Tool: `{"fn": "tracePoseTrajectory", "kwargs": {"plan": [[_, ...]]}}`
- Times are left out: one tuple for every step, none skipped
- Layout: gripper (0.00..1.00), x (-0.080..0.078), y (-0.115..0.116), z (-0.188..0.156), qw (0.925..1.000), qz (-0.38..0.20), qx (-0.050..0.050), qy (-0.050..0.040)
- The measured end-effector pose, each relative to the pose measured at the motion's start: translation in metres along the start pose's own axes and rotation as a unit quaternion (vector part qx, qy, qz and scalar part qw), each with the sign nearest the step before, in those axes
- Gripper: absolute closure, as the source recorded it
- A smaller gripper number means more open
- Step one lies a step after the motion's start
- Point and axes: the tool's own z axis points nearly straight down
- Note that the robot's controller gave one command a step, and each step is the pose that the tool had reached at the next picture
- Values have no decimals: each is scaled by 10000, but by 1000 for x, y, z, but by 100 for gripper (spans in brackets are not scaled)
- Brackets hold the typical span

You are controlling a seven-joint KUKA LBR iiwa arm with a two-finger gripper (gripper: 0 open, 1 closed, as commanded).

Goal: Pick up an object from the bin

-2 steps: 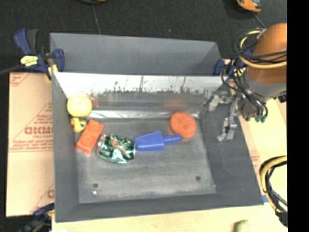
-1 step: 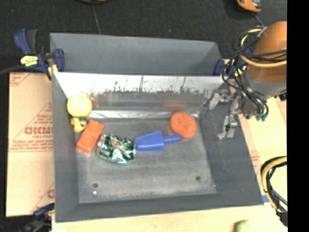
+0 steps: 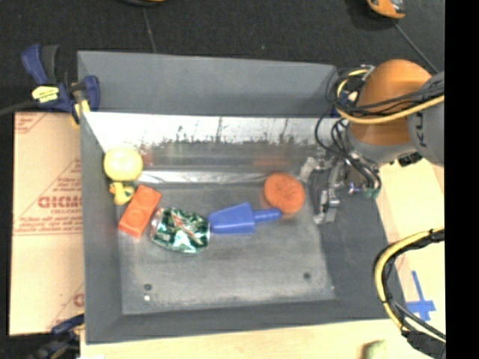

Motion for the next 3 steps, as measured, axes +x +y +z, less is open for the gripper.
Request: {"fn": "tracePoseTrajectory", "kwargs": {"plan": [[0, -2, 4, 21, 9999, 142, -16, 17], [0, -11, 35, 13, 9993, 362, -13, -14], [0, -14, 42, 54, 9972, 742, -5, -49]]}}
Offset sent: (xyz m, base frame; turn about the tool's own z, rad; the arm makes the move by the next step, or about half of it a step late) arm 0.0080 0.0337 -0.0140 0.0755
